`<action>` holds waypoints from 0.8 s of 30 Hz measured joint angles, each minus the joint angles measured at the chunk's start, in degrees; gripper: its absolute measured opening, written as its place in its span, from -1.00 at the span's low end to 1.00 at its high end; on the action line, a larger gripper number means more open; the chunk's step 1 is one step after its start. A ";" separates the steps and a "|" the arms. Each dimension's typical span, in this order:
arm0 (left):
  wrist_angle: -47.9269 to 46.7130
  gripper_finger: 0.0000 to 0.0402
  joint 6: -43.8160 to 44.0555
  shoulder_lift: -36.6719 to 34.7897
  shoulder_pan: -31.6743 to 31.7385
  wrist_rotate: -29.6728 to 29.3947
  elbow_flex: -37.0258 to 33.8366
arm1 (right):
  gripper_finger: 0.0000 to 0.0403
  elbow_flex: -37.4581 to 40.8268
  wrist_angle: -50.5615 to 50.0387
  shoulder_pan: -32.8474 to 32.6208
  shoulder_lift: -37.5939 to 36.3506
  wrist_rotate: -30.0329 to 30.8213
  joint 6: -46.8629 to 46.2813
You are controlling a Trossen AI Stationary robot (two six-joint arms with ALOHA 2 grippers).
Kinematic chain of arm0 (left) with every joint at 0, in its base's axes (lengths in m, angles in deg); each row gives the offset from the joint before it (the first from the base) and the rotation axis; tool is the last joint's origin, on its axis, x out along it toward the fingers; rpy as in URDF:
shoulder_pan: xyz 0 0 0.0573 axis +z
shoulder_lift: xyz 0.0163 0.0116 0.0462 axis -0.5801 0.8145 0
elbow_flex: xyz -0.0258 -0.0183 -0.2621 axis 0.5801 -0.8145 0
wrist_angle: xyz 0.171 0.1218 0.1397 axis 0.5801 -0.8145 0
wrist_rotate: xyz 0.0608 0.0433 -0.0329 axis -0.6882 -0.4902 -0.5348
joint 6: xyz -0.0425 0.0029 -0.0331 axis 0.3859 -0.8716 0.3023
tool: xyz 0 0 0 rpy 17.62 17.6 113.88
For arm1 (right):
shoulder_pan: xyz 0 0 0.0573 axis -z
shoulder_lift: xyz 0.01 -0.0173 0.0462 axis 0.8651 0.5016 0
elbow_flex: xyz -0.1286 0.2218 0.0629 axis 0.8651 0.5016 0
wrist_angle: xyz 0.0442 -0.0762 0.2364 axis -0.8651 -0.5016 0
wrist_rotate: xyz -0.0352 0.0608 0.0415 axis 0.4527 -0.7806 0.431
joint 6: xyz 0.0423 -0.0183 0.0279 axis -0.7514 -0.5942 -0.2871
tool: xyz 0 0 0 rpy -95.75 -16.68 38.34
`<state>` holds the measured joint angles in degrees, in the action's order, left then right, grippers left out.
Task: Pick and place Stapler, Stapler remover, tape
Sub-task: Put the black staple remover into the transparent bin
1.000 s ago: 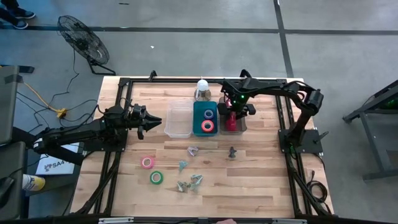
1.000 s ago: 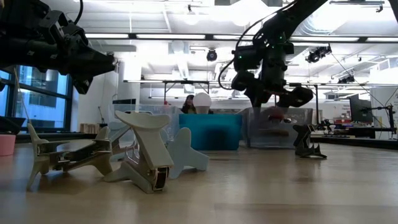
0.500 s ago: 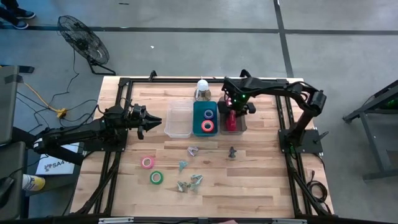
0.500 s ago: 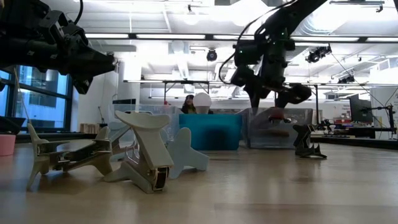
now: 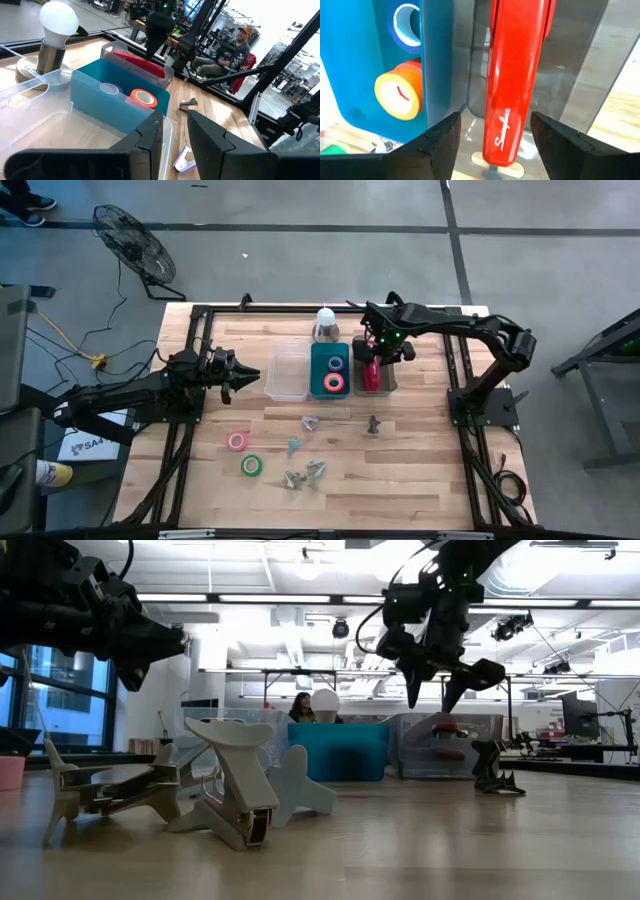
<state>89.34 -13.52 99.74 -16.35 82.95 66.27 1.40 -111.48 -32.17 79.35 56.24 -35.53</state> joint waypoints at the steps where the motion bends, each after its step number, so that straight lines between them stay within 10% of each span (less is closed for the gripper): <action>1: 0.00 -0.56 0.00 0.00 0.00 0.00 0.00 | 0.15 0.00 -0.10 -0.20 -0.28 0.24 0.00; 24: 0.00 -0.56 0.00 0.01 0.00 -0.01 0.02 | 0.15 0.00 -6.10 -9.09 -6.43 4.74 8.25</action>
<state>89.34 -13.52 99.75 -16.35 82.93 66.29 1.40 -117.58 -41.26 72.92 60.97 -27.27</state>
